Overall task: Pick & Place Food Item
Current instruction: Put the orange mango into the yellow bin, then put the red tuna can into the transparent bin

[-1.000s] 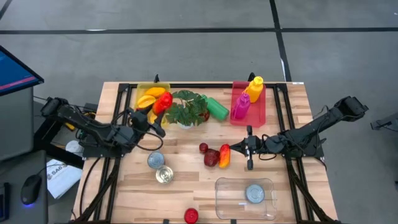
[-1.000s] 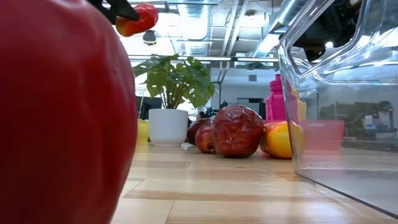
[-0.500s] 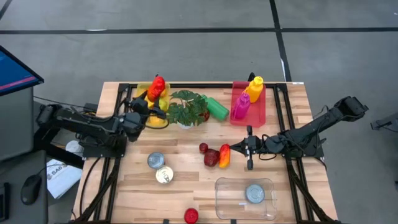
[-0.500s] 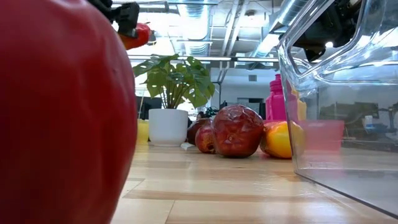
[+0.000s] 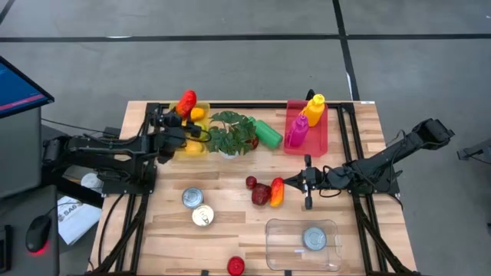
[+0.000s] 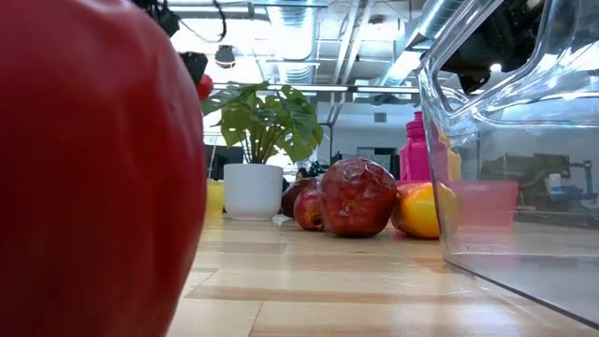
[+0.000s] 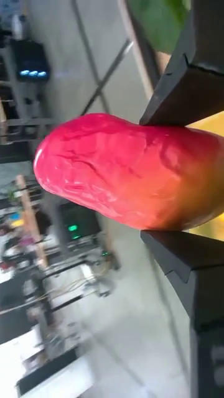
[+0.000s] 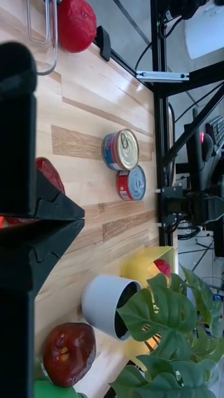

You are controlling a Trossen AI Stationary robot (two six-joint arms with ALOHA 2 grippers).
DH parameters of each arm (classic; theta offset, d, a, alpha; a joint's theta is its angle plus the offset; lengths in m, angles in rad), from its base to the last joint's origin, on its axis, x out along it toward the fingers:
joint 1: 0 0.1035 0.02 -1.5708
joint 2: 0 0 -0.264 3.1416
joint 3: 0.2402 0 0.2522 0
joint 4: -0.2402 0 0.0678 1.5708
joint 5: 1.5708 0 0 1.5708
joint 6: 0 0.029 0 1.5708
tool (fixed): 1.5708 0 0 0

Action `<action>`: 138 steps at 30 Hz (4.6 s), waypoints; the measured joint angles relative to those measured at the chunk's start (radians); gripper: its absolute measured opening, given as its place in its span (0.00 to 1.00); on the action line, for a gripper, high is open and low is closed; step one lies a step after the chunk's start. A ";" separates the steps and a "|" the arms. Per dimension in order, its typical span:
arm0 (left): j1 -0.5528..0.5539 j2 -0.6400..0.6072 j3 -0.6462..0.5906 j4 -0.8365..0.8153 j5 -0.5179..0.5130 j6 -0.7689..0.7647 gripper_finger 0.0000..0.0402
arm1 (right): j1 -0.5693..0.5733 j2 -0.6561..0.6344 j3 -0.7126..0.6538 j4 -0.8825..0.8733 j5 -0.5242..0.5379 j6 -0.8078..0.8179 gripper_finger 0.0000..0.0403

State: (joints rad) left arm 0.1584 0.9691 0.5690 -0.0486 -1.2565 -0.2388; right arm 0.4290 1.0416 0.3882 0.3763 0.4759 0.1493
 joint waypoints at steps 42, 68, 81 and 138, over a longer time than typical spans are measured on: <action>0.118 -0.016 -0.233 -0.177 0.449 -0.574 0.59 | 0.000 0.000 0.000 -0.002 0.000 0.000 0.00; 0.508 0.011 -0.230 0.227 0.572 -0.023 0.59 | -0.066 0.097 0.000 0.040 0.000 0.000 0.00; 0.611 0.167 -0.230 0.337 0.689 0.020 0.59 | -0.083 0.133 0.000 0.082 -0.003 0.000 0.00; 0.224 -0.052 -0.230 0.355 0.665 0.015 0.56 | -0.082 0.133 0.000 0.081 -0.007 0.000 0.00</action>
State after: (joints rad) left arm 0.3828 0.9167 0.3386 0.3061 -0.5917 -0.2241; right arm 0.3466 1.1744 0.3878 0.4572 0.4690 0.1497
